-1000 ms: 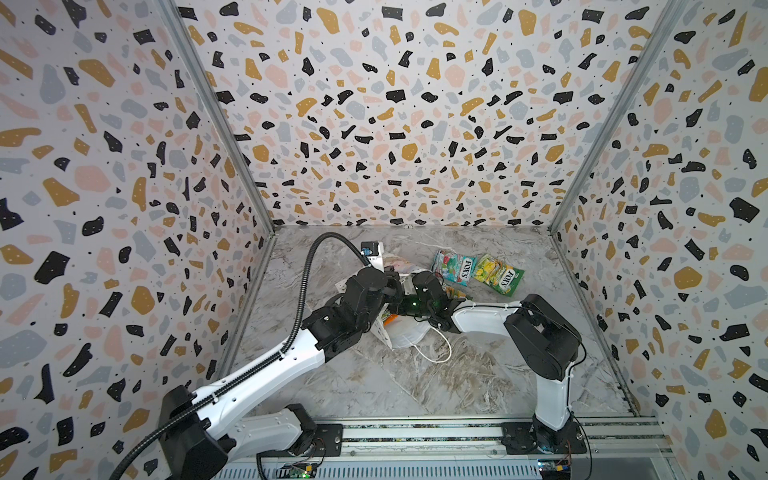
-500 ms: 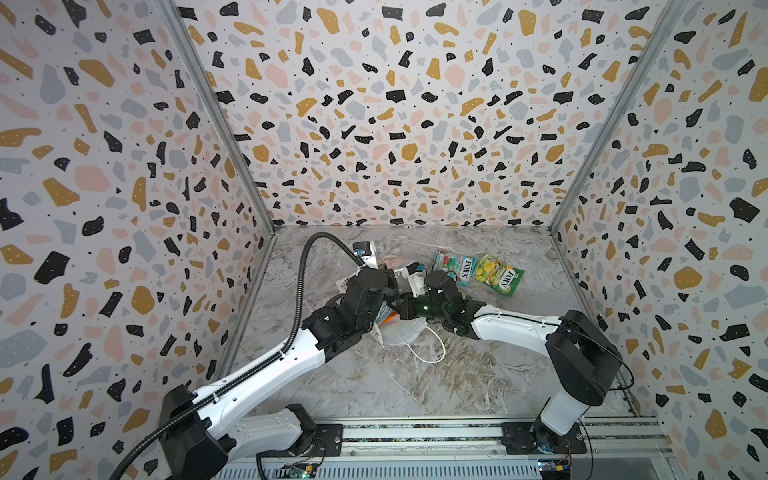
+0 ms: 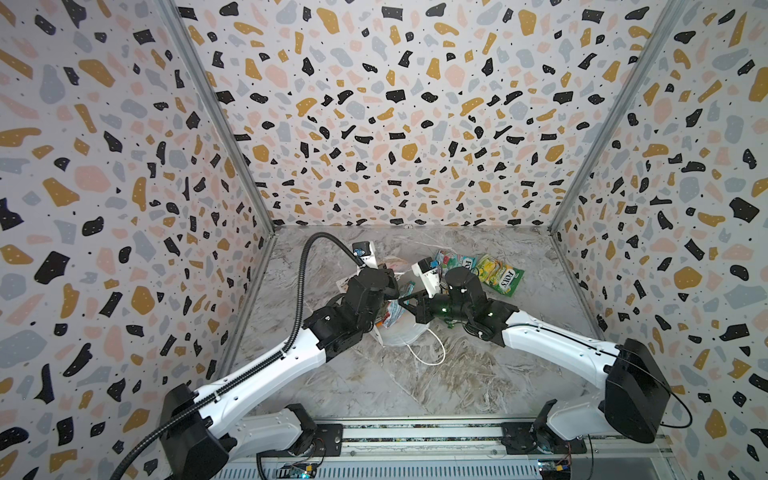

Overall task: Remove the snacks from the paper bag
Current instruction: 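Pull the teal pack out of the bag with the right gripper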

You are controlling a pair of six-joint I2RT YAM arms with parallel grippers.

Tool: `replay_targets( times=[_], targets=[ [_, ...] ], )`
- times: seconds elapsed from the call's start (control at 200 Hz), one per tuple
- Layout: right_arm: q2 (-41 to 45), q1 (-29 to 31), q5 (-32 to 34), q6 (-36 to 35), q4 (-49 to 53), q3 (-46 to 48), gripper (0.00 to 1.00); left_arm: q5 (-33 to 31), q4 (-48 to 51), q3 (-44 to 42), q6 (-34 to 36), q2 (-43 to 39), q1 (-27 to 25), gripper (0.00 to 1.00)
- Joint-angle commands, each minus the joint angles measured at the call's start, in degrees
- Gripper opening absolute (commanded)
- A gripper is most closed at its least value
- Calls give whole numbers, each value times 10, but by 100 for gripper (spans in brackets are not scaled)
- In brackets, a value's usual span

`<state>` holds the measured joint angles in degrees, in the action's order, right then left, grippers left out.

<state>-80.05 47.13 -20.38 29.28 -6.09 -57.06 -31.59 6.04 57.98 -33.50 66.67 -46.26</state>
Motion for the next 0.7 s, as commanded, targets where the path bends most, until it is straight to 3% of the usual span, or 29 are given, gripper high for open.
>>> replay_targets(
  times=[0.0,0.461,0.696],
  targets=[
    [45,-3,14,-42,48,-37,0,-15,-5,0,4,1,1,0],
    [160,-25,74,-88,142,-83,0,-14,-3,6,9,5,1,0],
    [202,-80,117,-89,183,-82,0,-15,-1,7,12,5,0,0]
  ],
)
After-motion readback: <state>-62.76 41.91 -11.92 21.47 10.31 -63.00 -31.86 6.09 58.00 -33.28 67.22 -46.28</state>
